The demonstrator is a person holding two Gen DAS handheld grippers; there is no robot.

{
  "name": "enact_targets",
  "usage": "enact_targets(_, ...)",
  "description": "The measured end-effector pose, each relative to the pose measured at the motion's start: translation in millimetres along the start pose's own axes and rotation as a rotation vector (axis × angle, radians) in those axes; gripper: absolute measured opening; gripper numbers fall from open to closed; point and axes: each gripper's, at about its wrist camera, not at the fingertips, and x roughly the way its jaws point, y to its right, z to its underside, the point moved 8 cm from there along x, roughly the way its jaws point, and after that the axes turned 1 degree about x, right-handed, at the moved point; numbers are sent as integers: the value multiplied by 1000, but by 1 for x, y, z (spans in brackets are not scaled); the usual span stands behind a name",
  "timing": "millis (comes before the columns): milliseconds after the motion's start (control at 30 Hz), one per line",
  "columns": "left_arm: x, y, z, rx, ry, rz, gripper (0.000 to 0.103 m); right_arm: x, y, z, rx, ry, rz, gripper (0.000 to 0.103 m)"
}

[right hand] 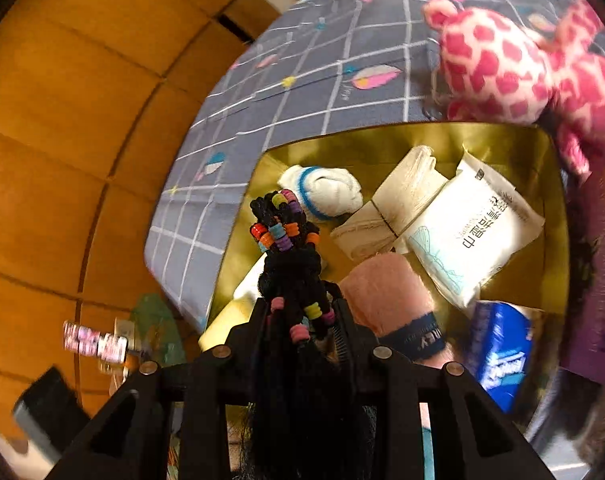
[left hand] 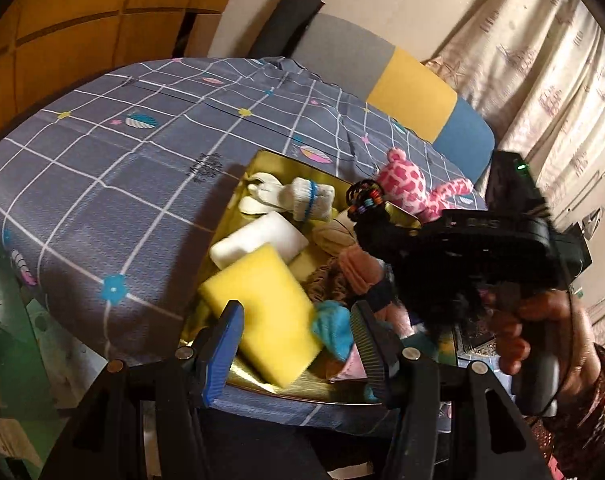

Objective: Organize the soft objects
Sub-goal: 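Lower the black beaded braid into the gold tray and open the right tool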

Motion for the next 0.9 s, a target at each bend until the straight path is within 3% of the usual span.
enact_targets(133,-4,-8,-2,-27,19,7,56,9,11,-13,103,57,38,35)
enact_targets(167,-5,-9,-3,-35,24,11,56,12,14,-16,134,86,54,39)
enact_targets(200,-5,-10,-3,-39,25,13,56,15,16,-18,160,104,60,49)
enact_targets(267,-6,-11,-4,-42,25,16,56,22,14,-24,190,113,17,57)
enact_targets(333,-6,-12,-4,-42,26,16,56,24,9,-25,190,114,-8,57)
enact_targets(667,0,-6,-6,-28,12,16,56,-39,-14,-15,-31,204,48,57)
enact_targets(900,8,18,-9,30,-7,35,56,-97,-1,-10,-71,285,66,59)
